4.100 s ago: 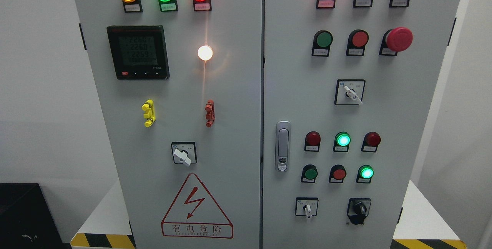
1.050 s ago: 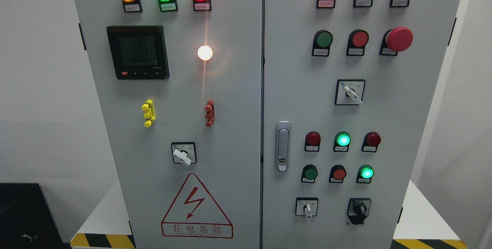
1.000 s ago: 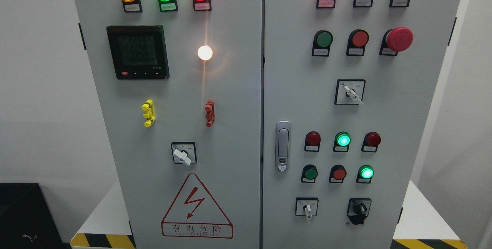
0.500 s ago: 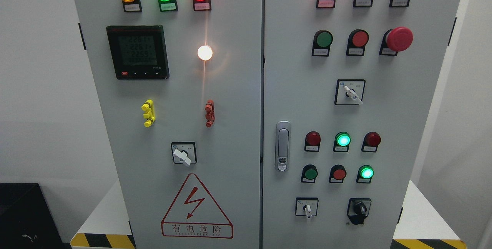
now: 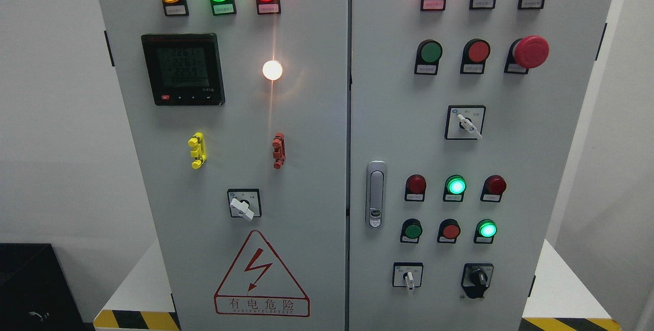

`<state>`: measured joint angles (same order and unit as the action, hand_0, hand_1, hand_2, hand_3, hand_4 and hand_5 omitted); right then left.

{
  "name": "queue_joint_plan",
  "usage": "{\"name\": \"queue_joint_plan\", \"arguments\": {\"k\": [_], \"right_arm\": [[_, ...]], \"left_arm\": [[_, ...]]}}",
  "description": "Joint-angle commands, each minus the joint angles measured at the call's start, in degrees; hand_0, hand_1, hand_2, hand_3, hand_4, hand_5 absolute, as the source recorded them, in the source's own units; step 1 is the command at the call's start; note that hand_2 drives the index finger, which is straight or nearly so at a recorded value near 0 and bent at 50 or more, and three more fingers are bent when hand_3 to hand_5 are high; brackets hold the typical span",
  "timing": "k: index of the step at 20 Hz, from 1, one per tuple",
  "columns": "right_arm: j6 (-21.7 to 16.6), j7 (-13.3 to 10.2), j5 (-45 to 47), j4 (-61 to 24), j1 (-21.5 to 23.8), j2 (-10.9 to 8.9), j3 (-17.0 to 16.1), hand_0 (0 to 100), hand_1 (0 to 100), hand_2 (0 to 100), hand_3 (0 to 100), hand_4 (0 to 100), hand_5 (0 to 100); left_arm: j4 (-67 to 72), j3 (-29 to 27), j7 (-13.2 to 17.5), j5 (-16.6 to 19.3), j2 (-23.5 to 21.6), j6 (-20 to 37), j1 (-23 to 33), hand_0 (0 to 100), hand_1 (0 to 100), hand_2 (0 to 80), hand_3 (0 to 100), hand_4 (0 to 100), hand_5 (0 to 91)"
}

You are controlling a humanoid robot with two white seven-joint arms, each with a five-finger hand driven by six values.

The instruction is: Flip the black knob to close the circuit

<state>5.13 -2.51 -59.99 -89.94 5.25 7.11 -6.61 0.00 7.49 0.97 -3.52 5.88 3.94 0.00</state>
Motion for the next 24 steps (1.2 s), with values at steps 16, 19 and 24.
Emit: {"name": "queue_joint_plan", "arguments": {"k": [16,19,24], "right_arm": [[4.36,2.77,-7.77,-5.69,-11.31,0.01,-2.09,0,7,85,99,88,96],[4.45,2.86,-8.04,-5.34,-12.1,-0.08,-2.09,0,6,85,99,88,96],[5.5,4.18,-8.12,-4.63,-13.6,-0.25,-2.44,0,6,84,99,88,96]], "left_arm": [[-1.32,-0.02,0.0,0.0,0.01,0.02,1.23,12,56,0.0,0,0,0.0],[-1.32,0.07,0.0,0.0,0.01,0.02,1.23,12,56,0.0,0,0,0.0],[-1.32,-0.02,0.0,0.0,0.01,0.02,1.23,12,56,0.0,0,0,0.0]]}}
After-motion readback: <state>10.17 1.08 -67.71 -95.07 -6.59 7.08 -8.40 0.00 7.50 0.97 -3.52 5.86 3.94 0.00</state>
